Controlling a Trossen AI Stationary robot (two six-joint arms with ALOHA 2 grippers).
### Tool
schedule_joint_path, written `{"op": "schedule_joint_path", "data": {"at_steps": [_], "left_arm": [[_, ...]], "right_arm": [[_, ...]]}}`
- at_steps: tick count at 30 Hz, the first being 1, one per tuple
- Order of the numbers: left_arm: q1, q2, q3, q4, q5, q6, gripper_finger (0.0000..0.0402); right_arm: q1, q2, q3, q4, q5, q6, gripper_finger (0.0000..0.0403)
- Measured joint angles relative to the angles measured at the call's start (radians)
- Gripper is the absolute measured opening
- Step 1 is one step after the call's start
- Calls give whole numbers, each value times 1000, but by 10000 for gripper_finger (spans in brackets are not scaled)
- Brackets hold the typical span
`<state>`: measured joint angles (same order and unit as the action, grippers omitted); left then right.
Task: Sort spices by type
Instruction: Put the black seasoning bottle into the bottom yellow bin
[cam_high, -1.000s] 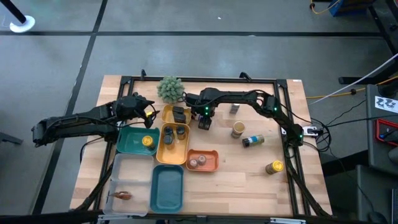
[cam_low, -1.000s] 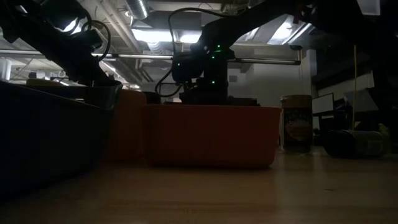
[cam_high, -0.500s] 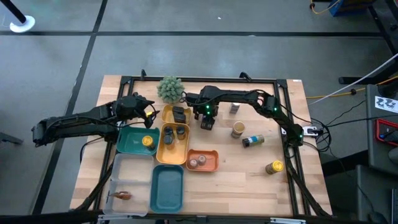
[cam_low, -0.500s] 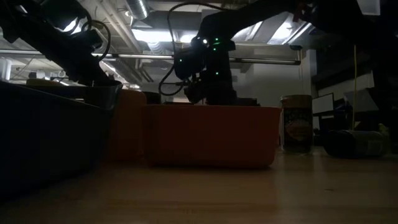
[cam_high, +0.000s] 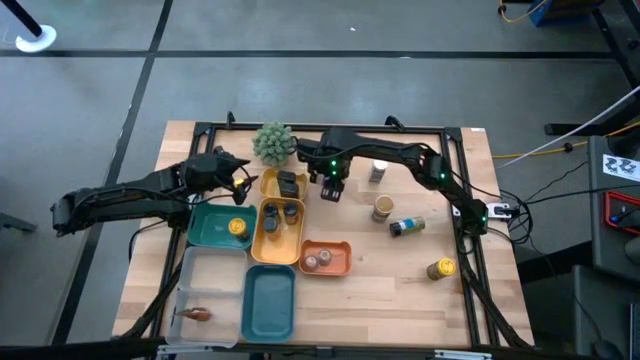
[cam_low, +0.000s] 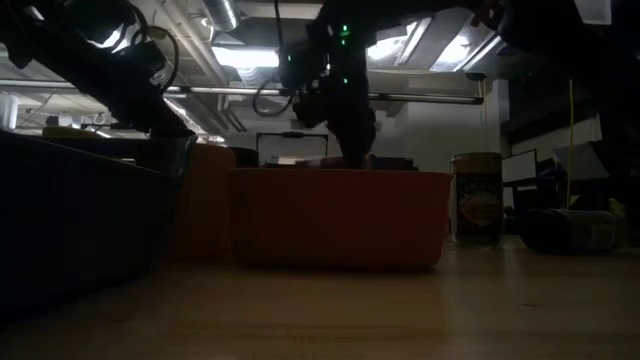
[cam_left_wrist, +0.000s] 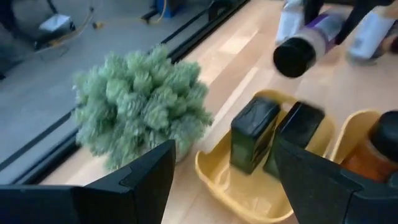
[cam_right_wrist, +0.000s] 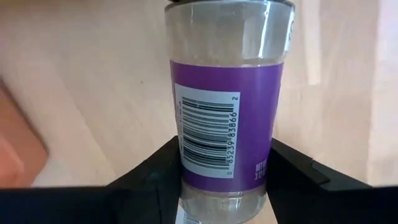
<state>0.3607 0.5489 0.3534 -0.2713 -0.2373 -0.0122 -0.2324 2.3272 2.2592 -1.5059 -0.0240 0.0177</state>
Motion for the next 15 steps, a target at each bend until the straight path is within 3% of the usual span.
{"op": "schedule_joint_path", "data": {"at_steps": [8,15], "left_arm": [[0,-40,0,116,262,99,263],[-7,-46,0,160,383,145,263]], "right_arm": [[46,-16,89,51,17,3,185],[108,-23,97,182,17,-2,188]]}}
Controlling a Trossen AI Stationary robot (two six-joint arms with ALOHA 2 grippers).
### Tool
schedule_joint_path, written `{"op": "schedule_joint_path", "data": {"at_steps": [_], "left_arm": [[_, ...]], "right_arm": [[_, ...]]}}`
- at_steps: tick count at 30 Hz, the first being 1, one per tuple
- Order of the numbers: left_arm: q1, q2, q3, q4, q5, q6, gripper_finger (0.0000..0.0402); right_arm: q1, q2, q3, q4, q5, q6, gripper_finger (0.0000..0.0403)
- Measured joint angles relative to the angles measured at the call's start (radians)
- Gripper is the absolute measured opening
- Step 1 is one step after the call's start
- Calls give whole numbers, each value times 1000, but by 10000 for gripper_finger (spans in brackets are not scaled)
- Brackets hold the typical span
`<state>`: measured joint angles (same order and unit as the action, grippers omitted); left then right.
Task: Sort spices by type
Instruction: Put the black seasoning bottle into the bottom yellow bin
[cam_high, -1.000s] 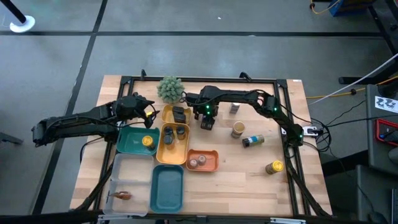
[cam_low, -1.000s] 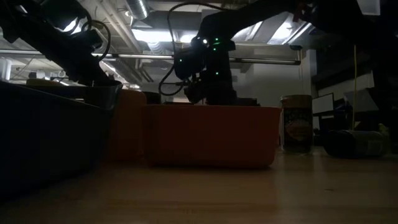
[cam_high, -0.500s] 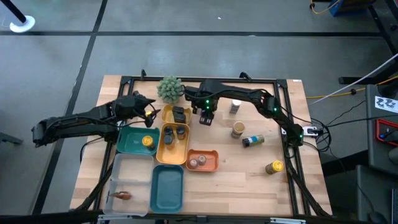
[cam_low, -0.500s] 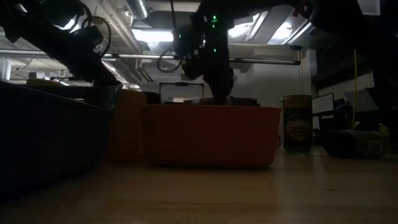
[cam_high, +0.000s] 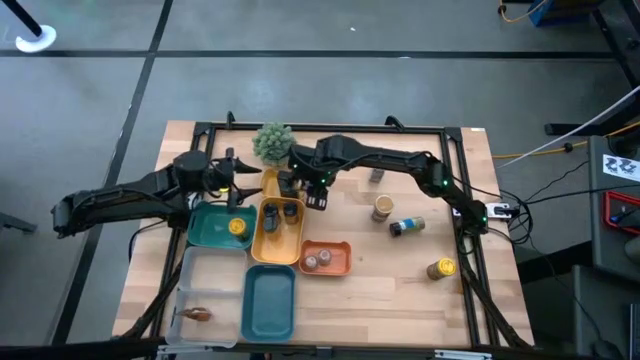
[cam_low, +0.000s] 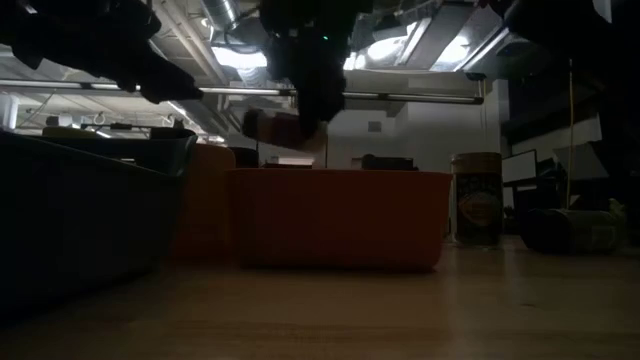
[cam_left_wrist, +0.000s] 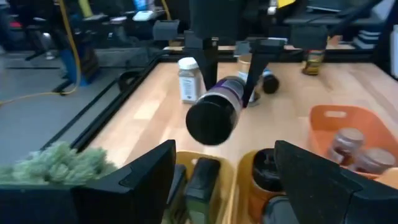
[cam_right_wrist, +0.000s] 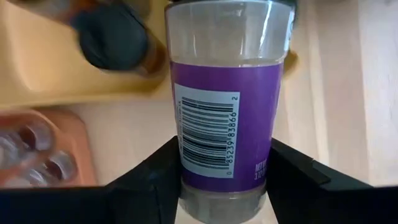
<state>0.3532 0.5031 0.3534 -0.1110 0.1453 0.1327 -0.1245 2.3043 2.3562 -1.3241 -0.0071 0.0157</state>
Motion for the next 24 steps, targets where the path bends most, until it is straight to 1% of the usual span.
{"op": "schedule_joint_path", "data": {"at_steps": [6,13,24], "left_arm": [[-37,2,0,-7,26,-22,263],[-96,3,0,-7,38,-43,263],[-122,2,0,-9,39,-73,263]], "right_arm": [[48,0,0,132,0,-24,186],[74,0,0,251,4,-25,188],[101,4,-2,266,4,-24,190]]}}
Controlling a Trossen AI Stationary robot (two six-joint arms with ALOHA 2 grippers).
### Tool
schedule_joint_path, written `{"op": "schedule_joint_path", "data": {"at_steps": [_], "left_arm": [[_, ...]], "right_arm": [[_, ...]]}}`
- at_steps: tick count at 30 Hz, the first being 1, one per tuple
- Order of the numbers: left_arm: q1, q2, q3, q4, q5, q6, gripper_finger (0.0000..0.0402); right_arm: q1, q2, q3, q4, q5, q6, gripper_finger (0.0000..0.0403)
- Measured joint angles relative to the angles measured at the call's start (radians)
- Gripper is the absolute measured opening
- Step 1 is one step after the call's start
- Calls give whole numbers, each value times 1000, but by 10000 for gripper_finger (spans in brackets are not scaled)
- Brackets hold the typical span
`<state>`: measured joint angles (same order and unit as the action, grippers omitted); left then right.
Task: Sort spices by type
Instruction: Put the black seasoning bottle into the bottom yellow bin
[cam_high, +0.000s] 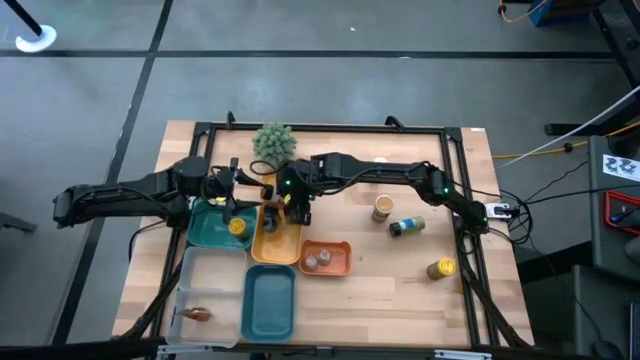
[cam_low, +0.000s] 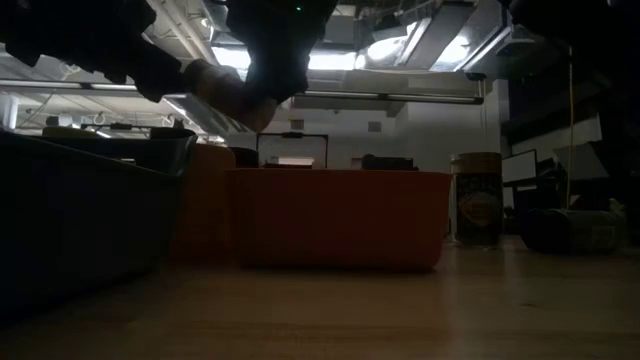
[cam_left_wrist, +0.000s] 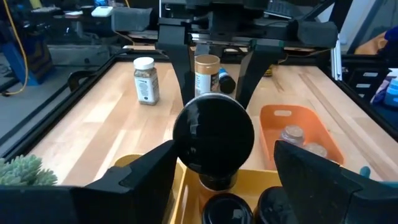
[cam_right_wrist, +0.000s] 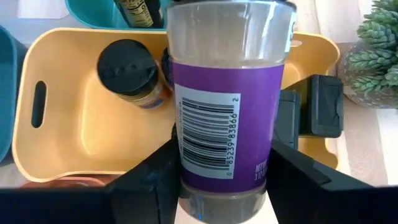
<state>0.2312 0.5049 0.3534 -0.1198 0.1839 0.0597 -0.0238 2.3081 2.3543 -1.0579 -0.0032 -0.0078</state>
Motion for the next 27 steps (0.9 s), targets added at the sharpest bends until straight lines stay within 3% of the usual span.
{"op": "schedule_joint_path", "data": {"at_steps": [11,27], "left_arm": [[0,-1,0,6,3,0,263],[0,-1,0,9,4,0,263]], "right_arm": [[7,2,0,-10,10,10,190],[11,2,0,165,-32,3,190]]}}
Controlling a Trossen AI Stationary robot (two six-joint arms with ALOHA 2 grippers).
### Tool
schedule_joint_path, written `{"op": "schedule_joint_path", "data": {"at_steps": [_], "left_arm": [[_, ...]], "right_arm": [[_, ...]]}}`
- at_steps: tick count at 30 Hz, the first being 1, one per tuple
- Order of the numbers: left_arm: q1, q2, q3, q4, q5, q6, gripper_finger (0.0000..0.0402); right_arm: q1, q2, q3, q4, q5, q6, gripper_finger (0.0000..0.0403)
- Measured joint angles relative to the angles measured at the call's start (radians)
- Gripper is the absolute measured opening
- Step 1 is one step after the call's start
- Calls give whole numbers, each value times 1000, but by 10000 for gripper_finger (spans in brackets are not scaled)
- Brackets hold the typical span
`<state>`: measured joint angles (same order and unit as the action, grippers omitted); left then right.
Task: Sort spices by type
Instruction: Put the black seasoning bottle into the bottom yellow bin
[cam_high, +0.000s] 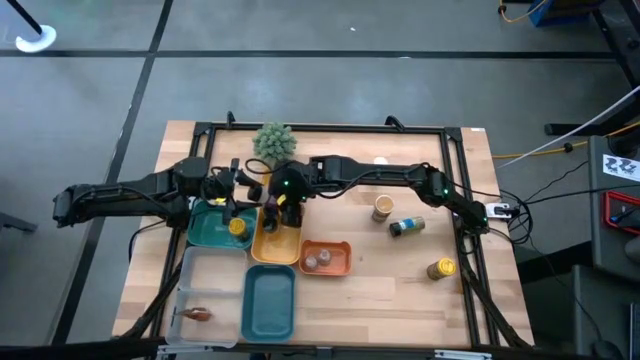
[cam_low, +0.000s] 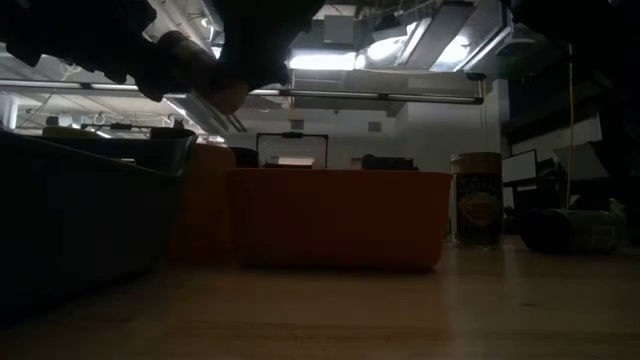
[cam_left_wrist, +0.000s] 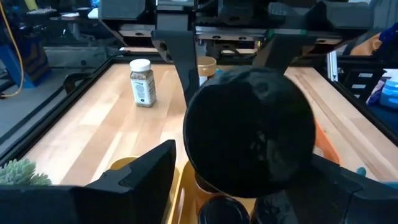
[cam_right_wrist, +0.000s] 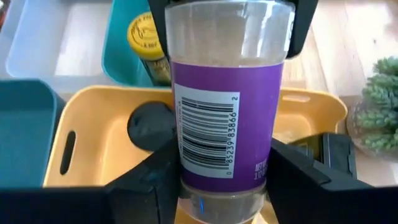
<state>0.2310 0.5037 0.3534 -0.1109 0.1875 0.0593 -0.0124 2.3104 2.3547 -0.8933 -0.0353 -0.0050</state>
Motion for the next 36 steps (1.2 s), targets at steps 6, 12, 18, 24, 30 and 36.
{"op": "schedule_joint_path", "data": {"at_steps": [6,12,18,24,30,36], "left_arm": [[-17,2,0,66,-4,0,263],[-40,1,0,113,-7,0,263],[-49,1,0,103,-7,0,238],[-49,1,0,102,-6,-9,195],[-49,1,0,102,-6,-30,195],[-50,1,0,101,-5,-40,199]], "right_arm": [[0,0,0,37,-2,-1,190],[0,0,0,38,-3,-2,190],[0,0,0,56,-4,-2,190],[0,0,0,66,-4,-1,191],[0,0,0,65,-9,4,192],[0,0,0,63,-9,4,212]]}}
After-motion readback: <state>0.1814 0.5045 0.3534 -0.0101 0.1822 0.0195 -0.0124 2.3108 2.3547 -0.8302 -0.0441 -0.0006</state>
